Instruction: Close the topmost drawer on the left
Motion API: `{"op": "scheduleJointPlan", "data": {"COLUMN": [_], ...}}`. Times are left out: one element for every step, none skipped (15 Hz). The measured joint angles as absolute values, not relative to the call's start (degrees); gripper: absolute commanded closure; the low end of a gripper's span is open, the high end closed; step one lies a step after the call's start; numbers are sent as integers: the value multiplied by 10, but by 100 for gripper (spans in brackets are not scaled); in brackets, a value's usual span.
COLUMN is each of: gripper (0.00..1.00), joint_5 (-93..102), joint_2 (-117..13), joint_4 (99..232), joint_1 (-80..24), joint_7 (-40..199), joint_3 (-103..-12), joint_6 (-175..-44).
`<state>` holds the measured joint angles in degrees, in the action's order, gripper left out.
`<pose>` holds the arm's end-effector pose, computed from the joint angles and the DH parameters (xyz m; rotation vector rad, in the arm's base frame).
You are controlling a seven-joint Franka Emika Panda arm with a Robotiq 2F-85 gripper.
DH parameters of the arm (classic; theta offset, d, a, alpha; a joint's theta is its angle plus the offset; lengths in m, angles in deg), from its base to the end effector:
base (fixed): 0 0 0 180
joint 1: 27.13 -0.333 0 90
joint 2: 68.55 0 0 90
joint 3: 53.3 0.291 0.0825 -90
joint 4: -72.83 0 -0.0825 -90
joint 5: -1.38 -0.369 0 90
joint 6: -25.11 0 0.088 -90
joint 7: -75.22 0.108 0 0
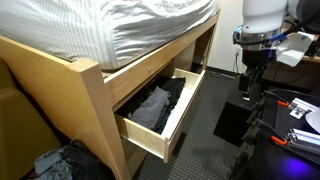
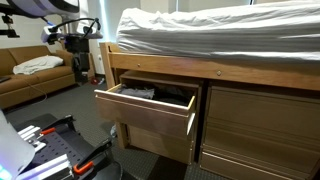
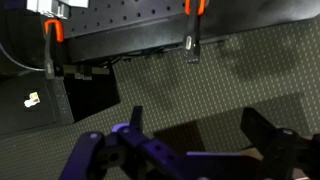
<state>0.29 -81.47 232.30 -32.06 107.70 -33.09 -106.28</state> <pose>0.3145 0.1371 0.2410 2.9264 -0.2372 -0.3144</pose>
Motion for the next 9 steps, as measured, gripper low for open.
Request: {"op": "scheduleJointPlan", "data": {"gripper": [0,0,0,0,0,0,0,0,0], "joint_5": [24,48,74,98,121,138,141,141,141], "joint_2": [-785,-753,-719,-686,-656,-628,-604,-589,-580], "joint_4": [2324,2325,2326,2326,2326,2325,2325,2324,2323], "joint_1": [-318,-318,-322,-329,-336,-345,-354,-360,-362], "joint_7": [1127,1177,1226,1268,1305,1335,1345,1345,1345], "joint_3": [-317,-305,-302,-306,-316,-331,-347,-359,-365], "joint_6": [-1095,-1119,-1138,-1153,-1167,-1179,-1186,-1190,-1191]}}
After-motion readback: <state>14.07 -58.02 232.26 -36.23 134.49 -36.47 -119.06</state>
